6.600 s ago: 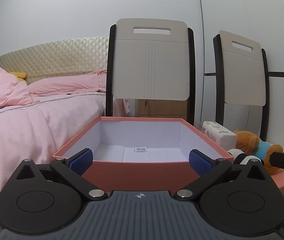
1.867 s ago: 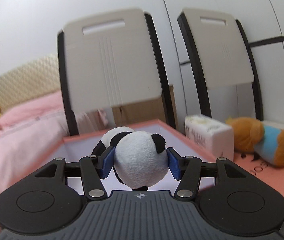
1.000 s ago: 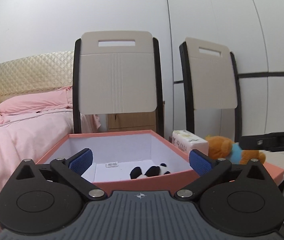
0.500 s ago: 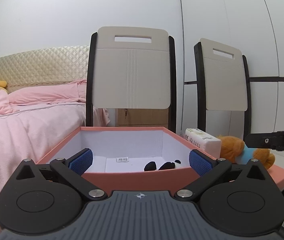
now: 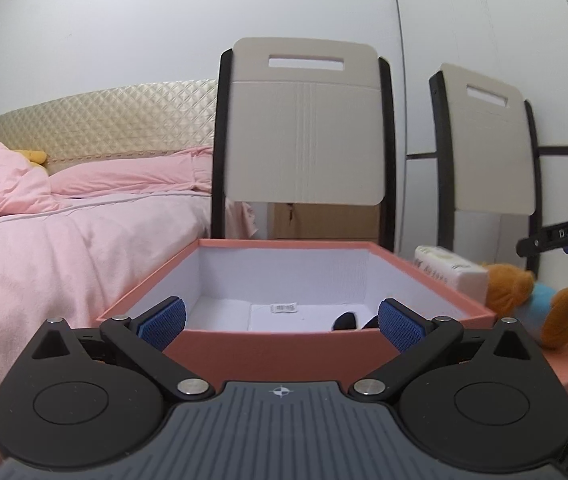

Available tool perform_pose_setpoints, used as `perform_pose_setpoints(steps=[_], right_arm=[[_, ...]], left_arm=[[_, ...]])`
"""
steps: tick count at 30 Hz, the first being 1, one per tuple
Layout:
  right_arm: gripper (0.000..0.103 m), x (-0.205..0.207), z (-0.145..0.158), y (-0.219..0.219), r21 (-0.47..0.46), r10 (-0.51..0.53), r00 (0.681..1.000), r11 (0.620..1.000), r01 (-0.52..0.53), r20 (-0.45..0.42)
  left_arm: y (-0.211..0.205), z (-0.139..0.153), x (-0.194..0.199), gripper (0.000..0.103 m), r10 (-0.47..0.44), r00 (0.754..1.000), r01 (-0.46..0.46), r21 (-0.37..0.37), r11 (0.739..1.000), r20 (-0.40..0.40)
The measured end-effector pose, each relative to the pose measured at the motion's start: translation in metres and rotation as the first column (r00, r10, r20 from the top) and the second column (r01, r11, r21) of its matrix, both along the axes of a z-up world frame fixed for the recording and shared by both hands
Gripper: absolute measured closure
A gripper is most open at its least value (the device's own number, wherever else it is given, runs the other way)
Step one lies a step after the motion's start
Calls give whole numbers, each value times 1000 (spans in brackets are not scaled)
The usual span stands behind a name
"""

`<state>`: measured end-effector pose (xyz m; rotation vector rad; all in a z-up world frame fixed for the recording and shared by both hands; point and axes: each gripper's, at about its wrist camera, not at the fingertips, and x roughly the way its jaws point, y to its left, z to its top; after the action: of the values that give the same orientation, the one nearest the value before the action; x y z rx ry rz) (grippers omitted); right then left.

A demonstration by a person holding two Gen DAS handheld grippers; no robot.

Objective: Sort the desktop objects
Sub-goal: 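Grasp the orange bear plush with the right gripper and lift it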

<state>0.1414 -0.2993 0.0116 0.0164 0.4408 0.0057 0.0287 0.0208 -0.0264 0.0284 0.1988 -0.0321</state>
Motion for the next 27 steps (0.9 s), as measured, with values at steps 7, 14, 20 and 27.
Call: perform_pose_setpoints(steps=[7, 14, 20, 27], right_arm=[[0, 32, -45, -18, -63, -49, 988, 997, 40, -146], [42, 37, -56, -37, -3, -90, 969, 996, 92, -229], [44, 4, -8, -19, -34, -101, 994, 994, 100, -29], [42, 28, 60, 76, 6, 166, 986, 986, -166, -11]], left_arm=[[-2, -10, 5, 0, 18, 1000, -18, 56, 998, -8], [4, -8, 2, 0, 18, 1000, -18, 19, 1000, -1], [5, -2, -2, 0, 23, 1000, -23, 0, 1000, 18], [11, 3, -4, 0, 45, 998, -45, -11, 999, 37]])
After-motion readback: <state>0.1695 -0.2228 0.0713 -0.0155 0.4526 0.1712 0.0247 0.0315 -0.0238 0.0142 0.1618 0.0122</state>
